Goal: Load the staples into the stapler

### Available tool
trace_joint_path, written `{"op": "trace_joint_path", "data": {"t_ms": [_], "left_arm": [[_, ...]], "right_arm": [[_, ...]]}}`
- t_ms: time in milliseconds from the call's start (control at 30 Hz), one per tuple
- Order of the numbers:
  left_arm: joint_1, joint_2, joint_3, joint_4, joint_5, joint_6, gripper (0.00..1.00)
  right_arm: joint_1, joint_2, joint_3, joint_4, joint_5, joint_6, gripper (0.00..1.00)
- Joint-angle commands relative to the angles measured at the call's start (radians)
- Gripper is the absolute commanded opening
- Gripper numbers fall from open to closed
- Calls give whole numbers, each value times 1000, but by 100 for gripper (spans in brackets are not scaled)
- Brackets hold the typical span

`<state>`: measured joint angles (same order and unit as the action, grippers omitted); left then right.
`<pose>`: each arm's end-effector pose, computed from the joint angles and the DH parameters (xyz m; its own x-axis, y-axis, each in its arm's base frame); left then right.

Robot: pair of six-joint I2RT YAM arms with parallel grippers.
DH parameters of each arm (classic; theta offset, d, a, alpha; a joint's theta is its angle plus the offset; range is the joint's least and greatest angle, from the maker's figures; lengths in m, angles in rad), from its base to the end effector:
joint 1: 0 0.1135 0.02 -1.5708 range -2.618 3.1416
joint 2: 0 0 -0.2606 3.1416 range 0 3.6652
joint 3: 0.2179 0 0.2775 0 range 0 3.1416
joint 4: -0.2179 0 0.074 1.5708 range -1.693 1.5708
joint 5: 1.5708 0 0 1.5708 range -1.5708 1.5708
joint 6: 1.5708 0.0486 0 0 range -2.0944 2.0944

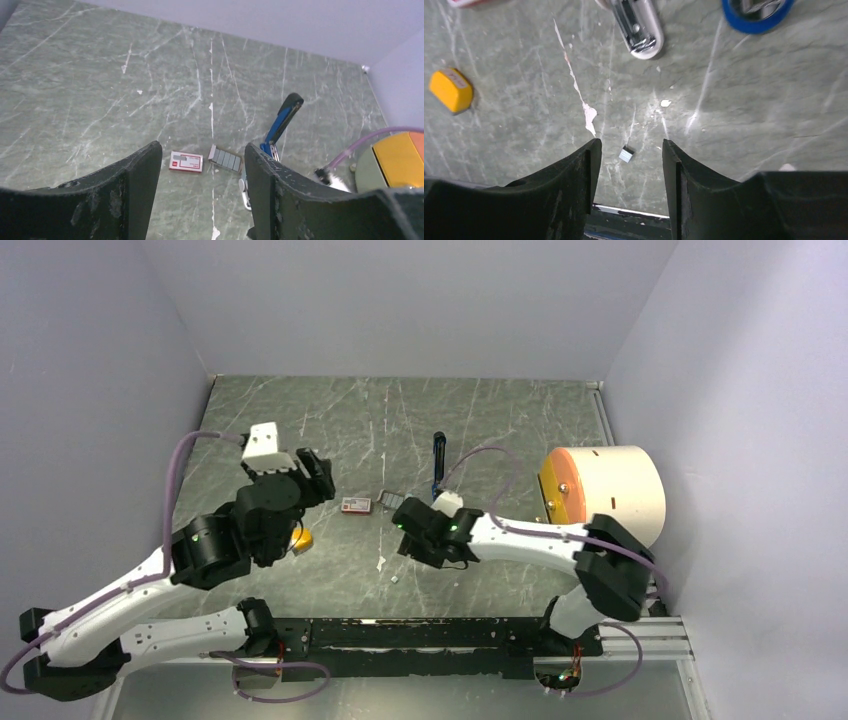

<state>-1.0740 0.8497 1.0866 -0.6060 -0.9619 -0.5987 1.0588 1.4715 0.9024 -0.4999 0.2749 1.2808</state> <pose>0.1266 -0.1500 0.3944 -0.2199 -0.2707 -0.9372 0.0173 0.9595 -0.2811 0.1648 0.2662 0.1715 -0.8655 0.3424 -0.3656 0.1900 0.8998 0.3929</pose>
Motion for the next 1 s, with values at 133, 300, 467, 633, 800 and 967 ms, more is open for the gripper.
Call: {"op": "trace_joint_path", "data": {"t_ms": [133,300,467,633,800,967], "left_arm": [[0,-82,-67,30,-117,5,68],[0,-88,-62,36,-100,26,73],[0,-99,-65,60,-92,42,74],[0,-115,-91,62,-90,32,75],[0,-115,-90,43,-102,14,75],[0,-116,-96,46,-99,11,75]], "right_arm": [[80,200,109,-41,-39,227,51],[91,312,181,-88,-106,232,53],[99,390,256,-190,-124,241,52],[99,425,322,-273,-106,224,48],[98,428,369,-339,-50,173,45],[102,436,445,-387,6,88,55]]}}
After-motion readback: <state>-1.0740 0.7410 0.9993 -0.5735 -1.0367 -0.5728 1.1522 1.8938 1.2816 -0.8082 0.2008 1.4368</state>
